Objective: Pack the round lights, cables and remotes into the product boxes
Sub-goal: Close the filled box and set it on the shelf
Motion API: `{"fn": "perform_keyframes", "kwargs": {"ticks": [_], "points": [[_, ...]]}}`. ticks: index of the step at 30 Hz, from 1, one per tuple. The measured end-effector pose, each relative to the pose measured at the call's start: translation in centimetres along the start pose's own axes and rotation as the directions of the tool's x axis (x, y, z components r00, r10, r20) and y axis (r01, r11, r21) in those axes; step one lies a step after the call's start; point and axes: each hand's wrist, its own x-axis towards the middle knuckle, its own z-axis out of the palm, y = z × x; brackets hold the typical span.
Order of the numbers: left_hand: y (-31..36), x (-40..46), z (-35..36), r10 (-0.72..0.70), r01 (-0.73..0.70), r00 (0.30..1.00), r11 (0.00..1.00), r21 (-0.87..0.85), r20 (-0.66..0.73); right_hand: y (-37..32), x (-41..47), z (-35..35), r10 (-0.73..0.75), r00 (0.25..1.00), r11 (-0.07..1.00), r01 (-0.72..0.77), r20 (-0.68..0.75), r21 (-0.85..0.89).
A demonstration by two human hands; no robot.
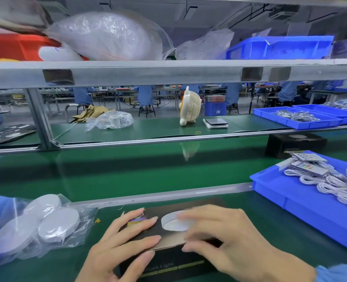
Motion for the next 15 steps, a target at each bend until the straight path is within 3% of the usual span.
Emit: {"fn": "perform_keyframes", "kwargs": {"ticks": [3,5,7,8,9,11,15], "points": [[-0.9,0.7,0.3,-0.019,0.019,1.000,0.999,-0.045,-0.003,0.5,1.3,-0.1,0.025,0.987,0.971,0.014,0.161,-0.238],[-2.1,1.9,1.3,-0.076,0.080,0.996,0.994,0.070,-0.055,2.5,3.9,0.3,0.080,0.972,0.922,0.011,0.219,-0.388],[-2.9,2.5,2.8,-0.269,0.288,0.956,0.932,0.221,-0.115,5.8,6.0,1.4,0.275,0.943,0.799,-0.118,0.185,-0.589],[-3.2,2.4,3.1,-0.335,0.344,0.939,0.905,0.249,-0.079,7.2,6.4,2.4,0.387,0.905,0.733,-0.184,0.179,-0.655],[-3.3,1.9,3.3,-0.332,0.328,0.943,0.905,0.270,-0.032,8.0,6.0,3.3,0.431,0.882,0.718,-0.207,0.192,-0.665],[-3.6,0.4,3.1,-0.226,0.202,0.972,0.941,0.272,0.059,7.6,3.4,5.1,0.454,0.856,0.799,-0.267,0.247,-0.539],[-2.2,-1.0,3.0,-0.174,0.170,0.980,0.984,0.051,0.099,4.0,-2.8,5.0,0.277,0.956,0.952,-0.261,0.093,-0.159]]}}
